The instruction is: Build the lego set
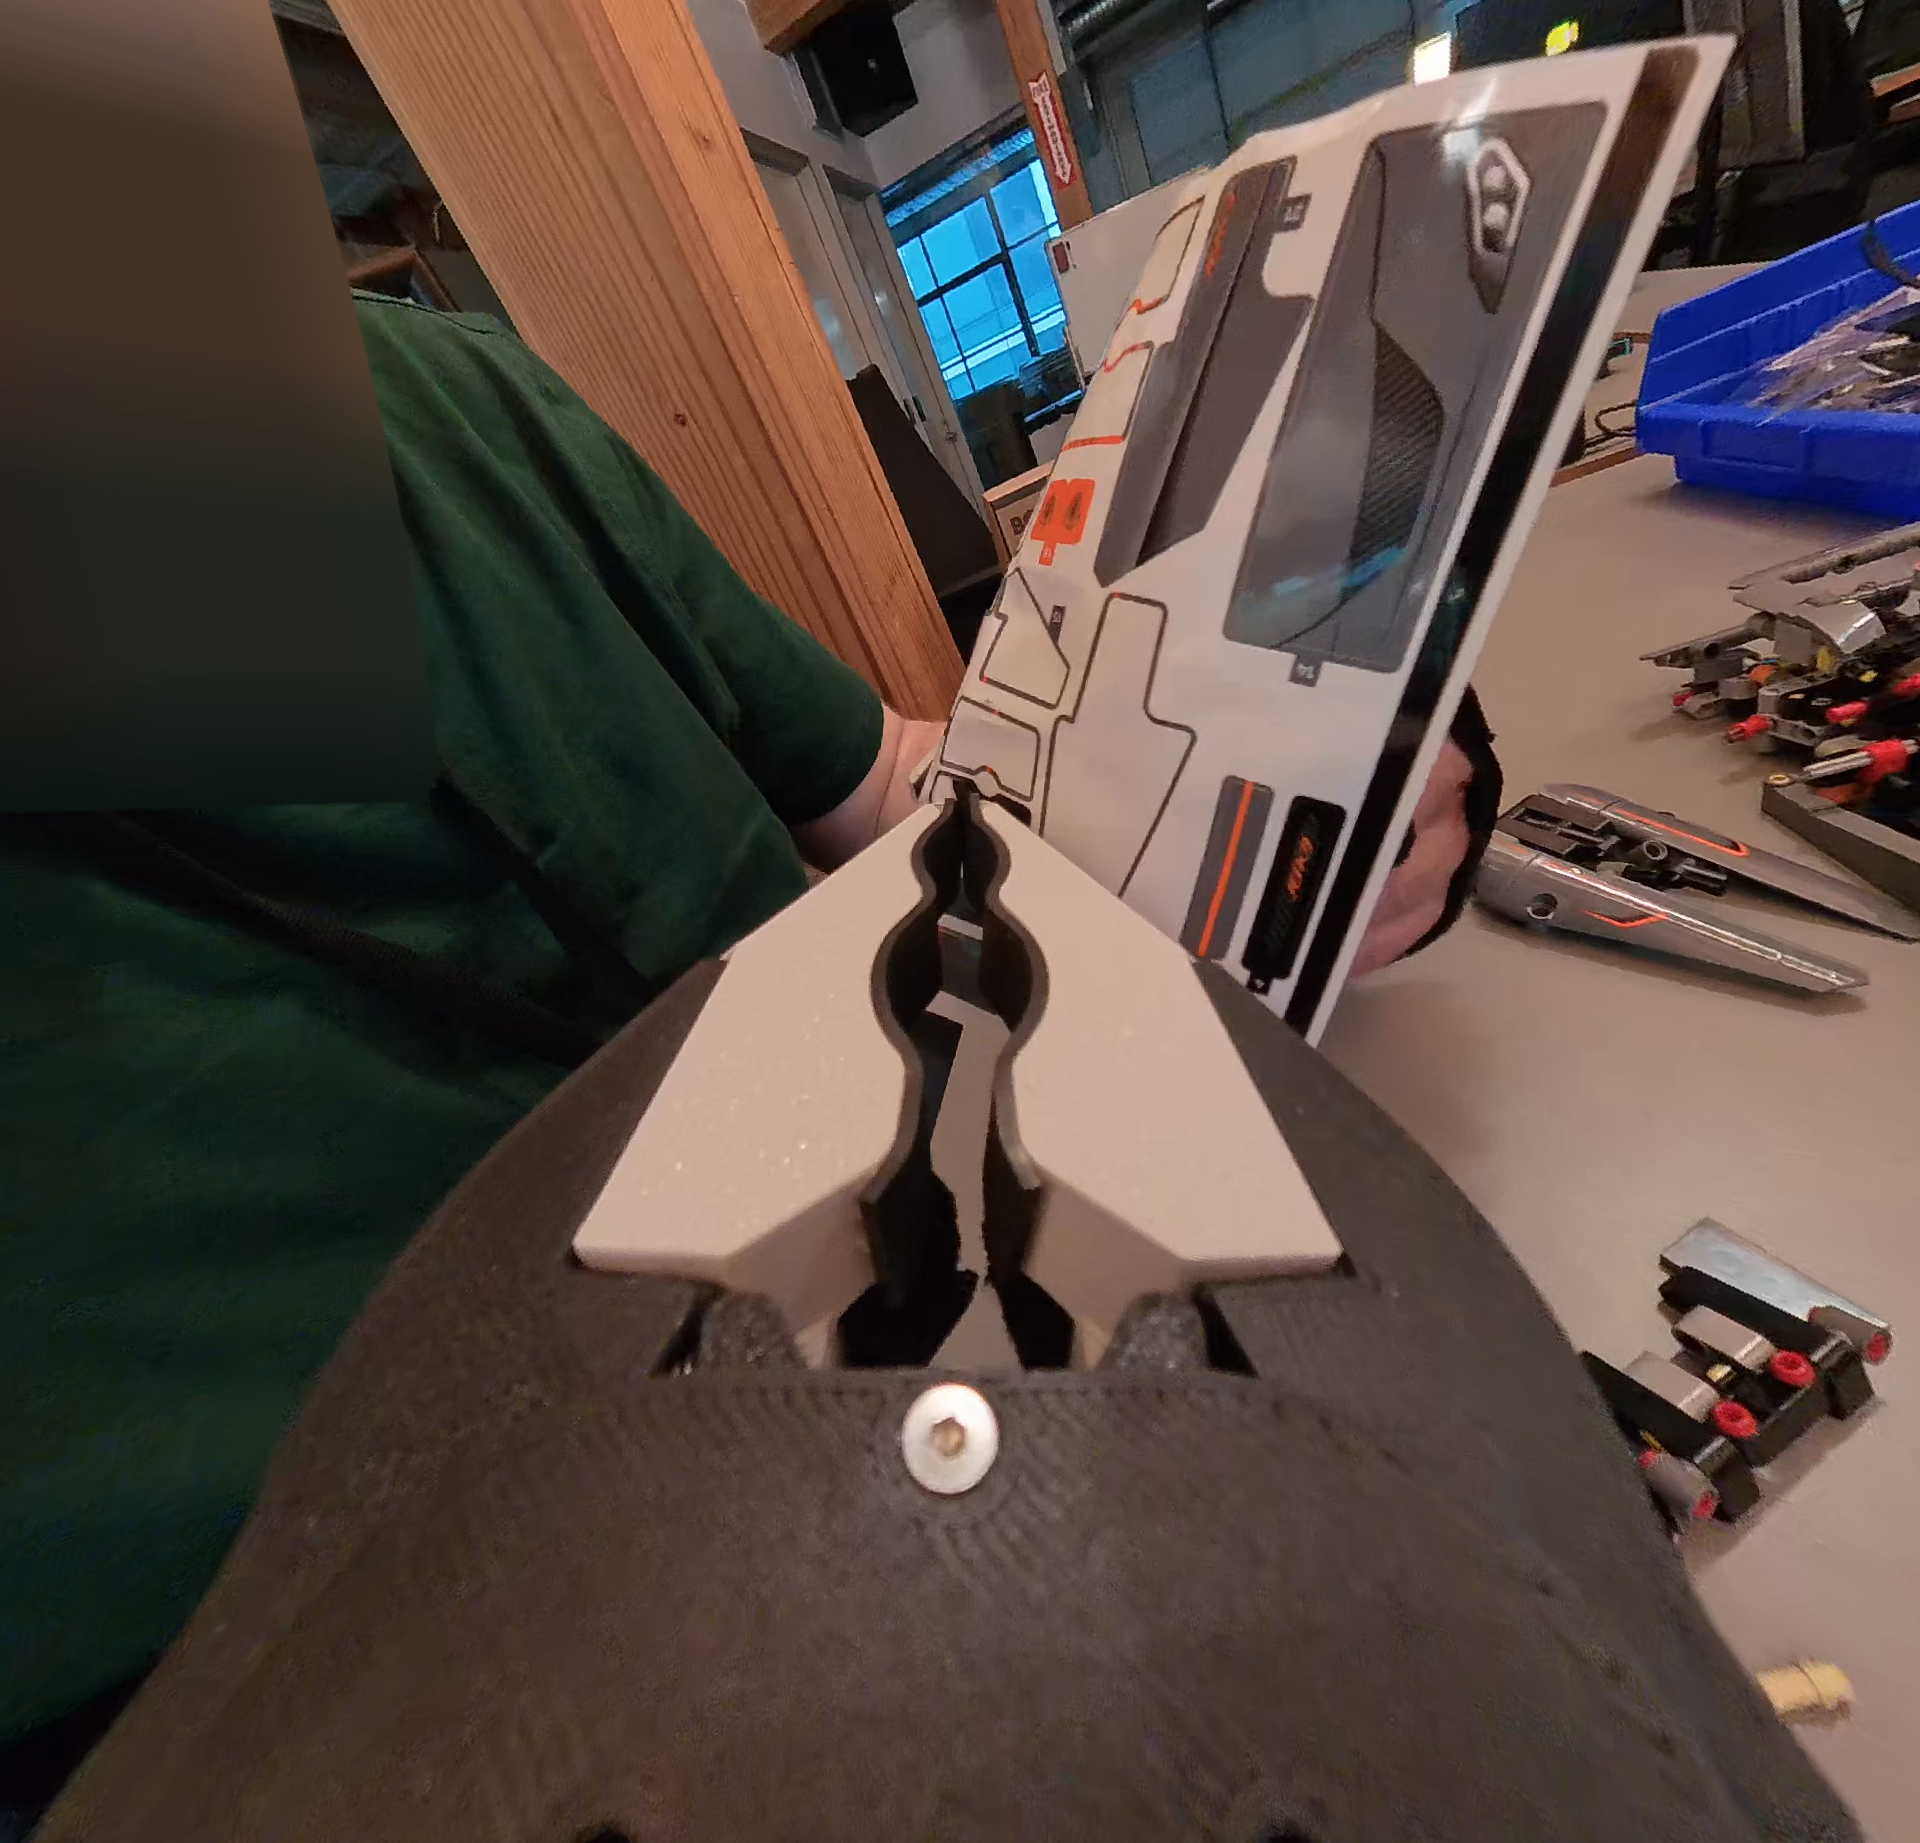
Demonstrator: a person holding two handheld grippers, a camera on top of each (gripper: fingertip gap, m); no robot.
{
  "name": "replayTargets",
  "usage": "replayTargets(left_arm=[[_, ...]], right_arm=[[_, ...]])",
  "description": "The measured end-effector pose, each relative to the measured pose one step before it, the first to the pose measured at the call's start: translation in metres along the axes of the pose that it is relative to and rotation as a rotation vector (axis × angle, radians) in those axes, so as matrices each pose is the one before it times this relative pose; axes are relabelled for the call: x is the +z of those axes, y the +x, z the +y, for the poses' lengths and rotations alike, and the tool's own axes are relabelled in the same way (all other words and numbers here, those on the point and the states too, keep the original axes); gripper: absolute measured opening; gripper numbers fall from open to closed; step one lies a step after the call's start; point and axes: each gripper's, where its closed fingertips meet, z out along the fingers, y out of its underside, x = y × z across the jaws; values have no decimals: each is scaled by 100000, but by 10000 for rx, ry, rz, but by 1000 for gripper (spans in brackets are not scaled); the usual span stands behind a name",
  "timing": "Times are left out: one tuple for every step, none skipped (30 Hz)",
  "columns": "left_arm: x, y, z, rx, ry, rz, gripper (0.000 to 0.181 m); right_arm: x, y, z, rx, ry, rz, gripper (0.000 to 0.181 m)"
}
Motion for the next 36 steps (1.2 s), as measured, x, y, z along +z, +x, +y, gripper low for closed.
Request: replayTargets(left_arm=[[-3, -23, 4, -4, -4, -8, 0], [-28, -32, -17, -9, 13, -12, 0], [-41, -18, 0, 9, -11, -14, 0], [-48, -27, -41, 15, 2, -34, 0], [-75, -40, -80, 9, 24, -37, 0], [-86, -33, -62, 13, 4, -40, 0], [-101, -40, -94, 24, 24, -50, 0], [-92, -57, -126, 19, 13, -72, 0], [-128, -117, -52, 41, -84, -133, 0], [-205, -208, -126, 40, -83, -220, 0], [-266, -233, -275, 32, -82, -281, 0], [-302, -336, -227, 41, -192, -396, 0], [-323, -317, -88, 18, -330, -407, 0], [-380, -306, -155, -39, -273, -390, 0], [-379, -450, 117, -93, -383, -471, 0], [-381, -716, 597, -9, -640, -678, 0], [-346, -678, 765, 101, -674, -706, 0], [-322, -454, 611, 30, -495, -572, 0], [-329, -341, 768, -94, -491, -484, 0], [-355, -284, 868, -60, -472, -476, 0], [-356, -419, 1078, 20, -586, -631, 0], [-283, -412, 1394, 121, -786, -661, 0], [-252, -435, 1406, 153, -790, -682, 0], [-208, -581, 1422, 16, -812, -700, 0], [-78, -418, 1377, 23, -806, -557, 1], [31, -354, 1342, 187, -811, -545, 4], [118, -325, 1093, 191, -670, -489, 8], [230, -27, 594, 16, -378, -194, 12], [258, 201, 422, 4, -294, -5, 15], [227, -3, 346, 70, -287, -148, 19], [192, -163, 318, 27, -290, -226, 22], [139, -110, 291, -71, -239, -134, 33], [14, -152, 157, -133, -90, -118, 40], [-128, -315, -84, -180, 96, -202, 45], [-232, -94, -211, -186, 177, -74, 50], [-322, 11, -261, -174, 177, -30, 53]], right_arm=[[-151, 85, -57, 2, 16, 59, 0], [-184, 46, -96, 4, 41, 30, 0], [-207, 92, -102, -9, 35, 70, 0], [-273, 170, -129, -33, 36, 134, 0], [-386, 130, -197, -32, 44, 114, 0], [-494, 146, -295, -31, 73, 133, 0], [-579, 208, -354, -34, 94, 176, 0], [-611, 224, -308, -36, 59, 185, 0], [-666, 292, -264, -46, 39, 238, 0], [-709, 332, -273, -45, 68, 284, 0], [-721, 217, -233, -42, 82, 229, 0], [-708, 118, -143, -52, 67, 197, 0], [-659, 101, -52, -39, 50, 209, 0], [-602, 80, 55, -16, 46, 185, 0], [-533, 56, 141, -23, 31, 175, 0], [-447, 45, 224, -44, 12, 173, 0], [-364, -21, 270, -27, 8, 120, 0], [-310, -118, 206, -9, 56, 43, 0], [-270, -154, 155, -29, 78, 30, 0], [-210, -77, 215, -62, 21, 69, 0], [-153, -46, 296, -93, -52, 94, 0], [-106, 1, 320, -118, -71, 109, 0], [-72, -33, 261, -116, -33, 58, 0], [-49, -84, 233, -82, -1, -10, 0], [-11, -18, 267, -82, -14, 3, 0], [24, 9, 260, -133, -28, 33, 0], [48, 22, 227, -210, -46, 75, 0], [61, -15, 166, -284, -58, 100, 0], [62, -67, 117, -288, -77, 85, 0], [51, -83, 86, -334, -83, 99, 0], [30, -111, 5, -387, -60, 127, 0], [-3, -224, -139, -456, -30, 122, 0], [-12, -252, -168, -482, -78, 159, 0], [0, -195, -139, -523, -152, 222, 0], [27, -195, -19, -584, -245, 246, 0], [44, -151, 53, -545, -291, 252, 0]])
